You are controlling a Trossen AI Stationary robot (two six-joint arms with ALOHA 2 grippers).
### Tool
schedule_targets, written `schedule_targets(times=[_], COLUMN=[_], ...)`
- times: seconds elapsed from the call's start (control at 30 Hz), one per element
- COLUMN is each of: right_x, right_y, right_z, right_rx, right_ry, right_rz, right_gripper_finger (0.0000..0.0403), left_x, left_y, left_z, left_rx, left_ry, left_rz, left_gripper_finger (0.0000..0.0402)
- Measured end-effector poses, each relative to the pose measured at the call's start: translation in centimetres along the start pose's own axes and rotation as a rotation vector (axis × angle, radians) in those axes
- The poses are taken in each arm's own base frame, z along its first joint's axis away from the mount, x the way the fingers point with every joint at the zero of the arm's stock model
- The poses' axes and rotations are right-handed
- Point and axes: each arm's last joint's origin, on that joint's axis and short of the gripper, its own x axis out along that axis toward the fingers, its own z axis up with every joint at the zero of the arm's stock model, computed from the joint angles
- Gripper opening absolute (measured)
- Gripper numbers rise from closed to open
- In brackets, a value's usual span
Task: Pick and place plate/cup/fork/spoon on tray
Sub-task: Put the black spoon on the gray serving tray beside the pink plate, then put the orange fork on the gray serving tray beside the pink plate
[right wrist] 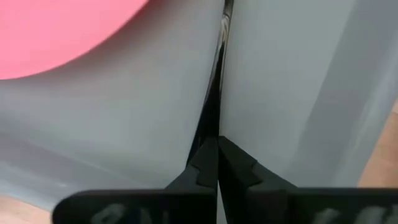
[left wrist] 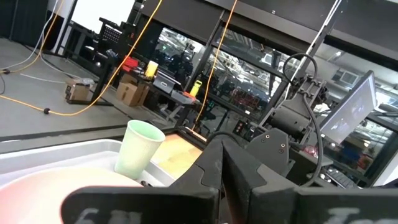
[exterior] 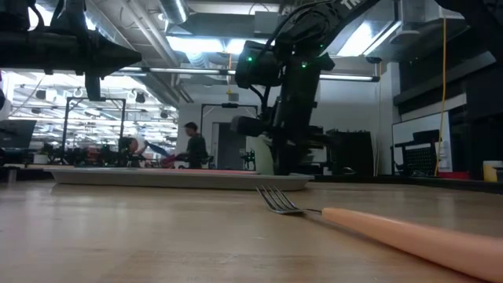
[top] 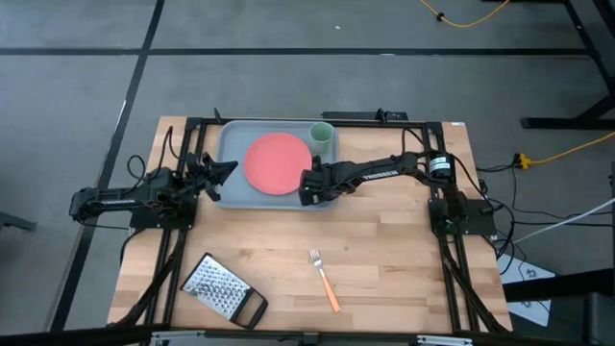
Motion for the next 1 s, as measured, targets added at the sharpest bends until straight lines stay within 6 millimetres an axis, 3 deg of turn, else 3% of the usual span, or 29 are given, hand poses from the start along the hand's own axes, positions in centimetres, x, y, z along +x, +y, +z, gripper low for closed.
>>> schedule_targets(times=[0.77,0.93,1.0], right_x=[-0.2,-3.4,-5.1], right_y=[1.0,2.1,3.0], right_z=[-0.5,-0.5,-1.6], right_rx=[-0.012,-0.107,-0.156], right_ry=[-0.023,-0.158,-0.2], right_rz=[0.063,0.071,0.089], right_gripper_finger=[0.0007,0.0007,0.0007], left_x=[0.0,0.0,0.0], left_y=[0.0,0.0,0.0], left_z=[0.0,0.0,0.0], left_rx=[0.0,0.0,0.0], left_ry=[0.0,0.0,-0.001], left_rz=[0.0,0.0,0.0], left_gripper_finger=[0.0,0.0,0.0])
